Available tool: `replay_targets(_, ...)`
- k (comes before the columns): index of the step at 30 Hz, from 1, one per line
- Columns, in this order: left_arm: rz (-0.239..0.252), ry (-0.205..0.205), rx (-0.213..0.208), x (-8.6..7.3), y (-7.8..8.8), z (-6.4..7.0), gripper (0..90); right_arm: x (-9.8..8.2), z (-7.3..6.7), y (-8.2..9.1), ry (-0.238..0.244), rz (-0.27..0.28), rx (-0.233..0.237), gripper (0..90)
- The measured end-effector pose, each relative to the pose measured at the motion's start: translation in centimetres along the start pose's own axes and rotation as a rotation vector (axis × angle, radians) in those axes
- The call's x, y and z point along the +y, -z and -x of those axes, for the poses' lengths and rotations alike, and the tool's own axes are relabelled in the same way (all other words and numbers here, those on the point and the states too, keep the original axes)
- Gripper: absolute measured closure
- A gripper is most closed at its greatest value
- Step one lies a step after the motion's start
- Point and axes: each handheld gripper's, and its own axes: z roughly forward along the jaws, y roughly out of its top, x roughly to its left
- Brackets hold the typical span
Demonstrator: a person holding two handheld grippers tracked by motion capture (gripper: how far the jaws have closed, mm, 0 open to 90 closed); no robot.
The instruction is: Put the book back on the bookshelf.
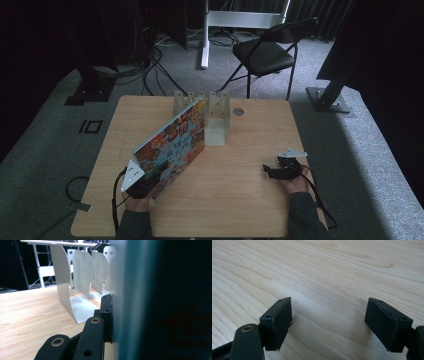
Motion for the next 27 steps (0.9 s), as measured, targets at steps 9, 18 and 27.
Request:
replay_targets(9, 0.002, 0.011, 0.011, -0.1, 0.5, -0.3, 80.8, 0.0, 0.0, 0.0, 0.0, 0.0, 0.0, 21.6)
replay_targets(18, 0.002, 0.01, 0.017, -0.2, 0.9, -0.4, 80.9, 0.0, 0.0, 0.0, -0.001, 0.0, 0.0, 21.6)
replay_targets(27, 0.011, 0.013, 0.025, -0.1, 1.1, -0.4, 80.9, 0.0, 0.0, 0.0, 0.0, 0.0, 0.001, 21.6)
